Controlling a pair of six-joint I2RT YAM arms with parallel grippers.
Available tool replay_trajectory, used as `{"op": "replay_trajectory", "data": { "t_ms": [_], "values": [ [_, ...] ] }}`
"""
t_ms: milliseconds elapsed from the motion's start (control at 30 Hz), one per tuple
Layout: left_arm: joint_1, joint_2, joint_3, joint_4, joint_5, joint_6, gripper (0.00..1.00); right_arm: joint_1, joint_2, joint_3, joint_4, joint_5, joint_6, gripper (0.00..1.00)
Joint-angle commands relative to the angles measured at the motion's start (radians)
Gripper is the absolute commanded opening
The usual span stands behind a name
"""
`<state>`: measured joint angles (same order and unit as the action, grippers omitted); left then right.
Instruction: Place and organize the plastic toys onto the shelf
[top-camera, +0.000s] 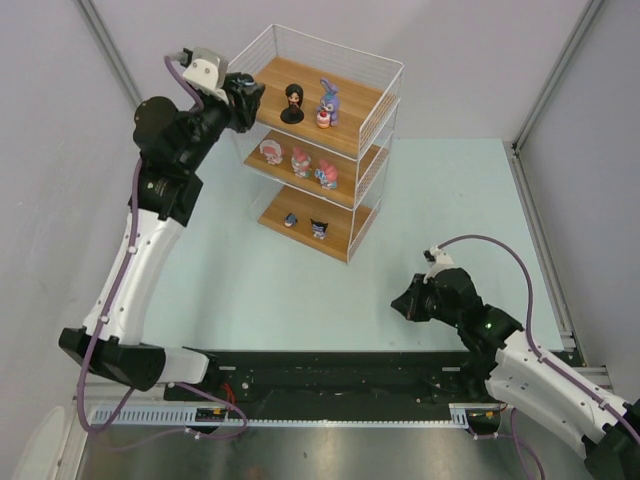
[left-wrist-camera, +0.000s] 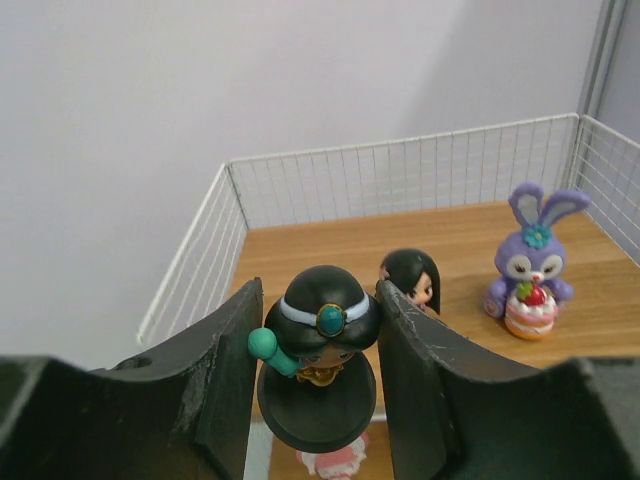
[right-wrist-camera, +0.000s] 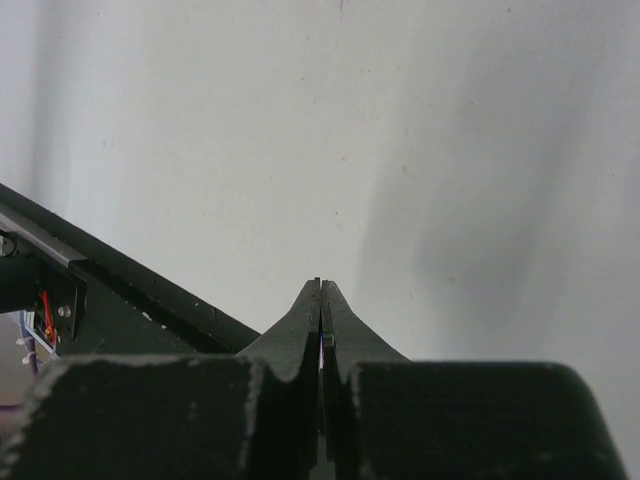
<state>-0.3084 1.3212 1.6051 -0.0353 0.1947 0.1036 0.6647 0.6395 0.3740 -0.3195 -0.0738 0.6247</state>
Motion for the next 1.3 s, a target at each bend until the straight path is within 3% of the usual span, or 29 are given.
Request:
{"op": "replay_trajectory", "data": {
  "t_ms": [0,200,533,933,1100,1267],
  "values": [
    [0.057,0.073,0.156,-0.021,0.193,-0.03,0.2,-0.02,0.029,0.002,0.062,-0.029,-0.029,0.0],
    [0.143,0.217,0.315,-0.038,0.34,-0.134,0.19,-0.04,0.058,0.003,0.073,-0.046,-0.036,0.0],
    [0.184,0.352,0.44,-0.052,0.46,-0.225,0.19,-0.079,0.068,0.003,0.069,-0.066,-0.052,0.0],
    [0.178,0.311,0.352,-0.097,0.336,-0.242,0.17,-0.103,0.075,0.0,0.074,-0.087,-0.062,0.0],
    [0.144,0.322,0.38,-0.155,0.211,-0.251,0.14,-0.109,0.077,-0.001,0.077,-0.093,-0.06,0.0],
    [0.13,0.317,0.38,-0.172,0.18,-0.258,0.14,-0.111,0.071,-0.004,0.074,-0.098,-0.06,0.0]
  ]
}}
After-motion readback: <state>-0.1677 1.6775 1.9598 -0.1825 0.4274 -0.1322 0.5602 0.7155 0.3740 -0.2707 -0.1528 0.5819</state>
